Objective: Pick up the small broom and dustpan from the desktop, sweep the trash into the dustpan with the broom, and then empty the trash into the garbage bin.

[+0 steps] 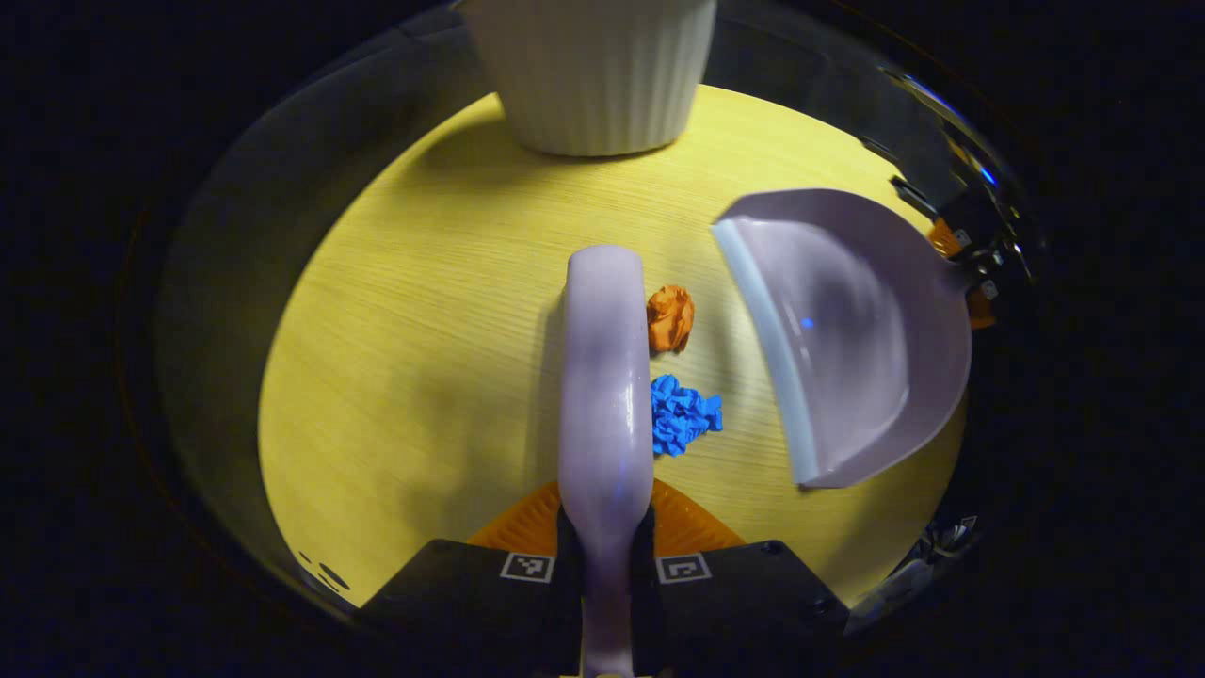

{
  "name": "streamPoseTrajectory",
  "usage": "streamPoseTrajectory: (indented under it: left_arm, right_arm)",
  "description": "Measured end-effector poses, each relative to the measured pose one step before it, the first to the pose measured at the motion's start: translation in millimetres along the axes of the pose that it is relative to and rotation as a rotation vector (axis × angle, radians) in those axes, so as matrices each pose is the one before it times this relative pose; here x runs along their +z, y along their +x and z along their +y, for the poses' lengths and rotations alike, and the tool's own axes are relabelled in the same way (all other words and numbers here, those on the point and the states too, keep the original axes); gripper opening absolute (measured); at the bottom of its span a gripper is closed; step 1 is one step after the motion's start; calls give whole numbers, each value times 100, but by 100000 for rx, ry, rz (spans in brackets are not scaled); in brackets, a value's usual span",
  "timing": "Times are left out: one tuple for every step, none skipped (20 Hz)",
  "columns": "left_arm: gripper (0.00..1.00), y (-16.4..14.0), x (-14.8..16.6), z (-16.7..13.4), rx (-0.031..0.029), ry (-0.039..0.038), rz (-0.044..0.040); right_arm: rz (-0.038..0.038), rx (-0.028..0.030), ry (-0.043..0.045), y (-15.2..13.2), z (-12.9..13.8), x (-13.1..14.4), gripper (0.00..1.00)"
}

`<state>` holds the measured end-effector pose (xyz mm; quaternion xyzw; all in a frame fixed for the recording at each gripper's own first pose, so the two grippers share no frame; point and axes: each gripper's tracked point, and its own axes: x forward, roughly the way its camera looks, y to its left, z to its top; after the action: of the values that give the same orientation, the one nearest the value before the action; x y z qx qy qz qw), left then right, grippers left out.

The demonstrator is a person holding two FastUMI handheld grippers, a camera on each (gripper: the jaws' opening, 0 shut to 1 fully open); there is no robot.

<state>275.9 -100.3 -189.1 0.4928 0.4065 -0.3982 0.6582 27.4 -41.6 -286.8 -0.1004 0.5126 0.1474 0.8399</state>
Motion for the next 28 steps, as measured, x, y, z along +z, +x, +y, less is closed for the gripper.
streamPoseTrajectory:
  left_arm:
    - [25, -124, -69, -1293, -1500, 1308, 462]
    - [23, 324, -55, -910, -836, 1053, 165]
    - [25, 269, 216, -1217, -2373, -416, 284]
    - [25, 106, 392, -1246, -3133, -1669, -256]
    - [23, 388, 524, -1469, -3232, -1761, -459]
    - [25, 268, 158, -1043, -2762, -1434, -229]
    - [25, 278, 228, -978, -2022, -892, 258]
    - [25, 120, -53, -697, -2315, -1379, 356]
    - [25, -13, 35, -1005, -2428, -1943, 4]
    - [25, -59, -95, -1018, -2661, -2252, -526]
    - [25, 97, -70, -1369, -3045, -2730, -673]
    - [25, 60, -157, -1150, -2297, -3178, -998]
    - [25, 139, -32, -795, -747, -3795, -1409]
    - [25, 101, 165, -377, -27, -4666, -2988]
    - [25, 204, -39, -394, -285, -6738, -3208]
    - [25, -111, -94, -380, -423, -6443, -3553]
    - [25, -59, 130, -278, 847, -4868, -4389]
    - [25, -103, -158, 51, 2217, -3357, -4080]
    - [25, -219, -36, -19, 2566, -3067, -4229]
    - [25, -402, -148, -15, 1920, -3140, -4036]
    - [25, -546, -173, -245, 1491, -3466, -3841]
    - [25, -450, -456, -236, 1699, -3230, -3511]
    - [25, -813, -469, 39, 2341, -2486, -3001]
    - [25, -1005, -515, 361, 2168, -1982, -3218]
    - [25, -919, -559, 543, 1856, -1743, -2895]
    - [24, -591, -950, 1008, 1660, -1736, -2729]
    - [25, -315, -1319, 857, 1672, -1258, -1853]
    - [25, -337, -1575, 1047, 2331, -800, -1658]
  right_arm:
    - [-310, -118, -449, -9, 24, 55, 34]
    - [-212, -40, -709, 98, 8, -88, 35]
    - [-147, 260, -837, 2, -72, -170, 35]
    - [-29, 355, -848, 95, -71, -120, 35]
    - [-149, 250, -923, 164, -104, -198, 35]
    - [-422, 148, -1419, 208, -158, -120, 34]
    - [-121, -111, -1223, 185, -190, -209, 31]
    - [-134, 142, -357, 100, -165, -174, 34]
    - [-348, 26, -49, 134, 73, -293, 34]
    - [-521, 1, -25, 46, -37, -94, 34]
    - [-518, -43, 13, -73, 81, 31, 35]
    - [-525, -3, 98, 31, -35, 44, 34]
    - [-726, -244, 69, 7, 22, 67, 34]
    - [-555, -317, -263, -47, -56, 153, 35]
    - [-342, -443, -622, 50, -6, -194, 34]
    - [297, -27, -1115, -11, 13, -201, 35]
    - [-462, -145, -659, 97, -131, -43, 35]
    - [-333, -60, -722, -35, -30, 76, 35]
    - [-584, -278, 199, 83, -69, -124, 34]
    - [-463, 127, 948, 15, -4, -27, 34]
    - [-339, 128, 1428, 41, 49, 18, 34]
    - [-385, -157, 1308, -173, -46, 78, 34]
    - [-301, -644, 946, 61, -54, -74, 34]
    - [-124, -392, 887, -193, -55, 87, 34]
    - [-185, 66, 1160, 19, 145, -31, 34]
    - [-165, 14, 1544, 61, -172, 134, 35]
    - [111, -281, 1964, 204, -155, -3, 35]
    - [2, -278, 2060, -17, -108, 110, 34]
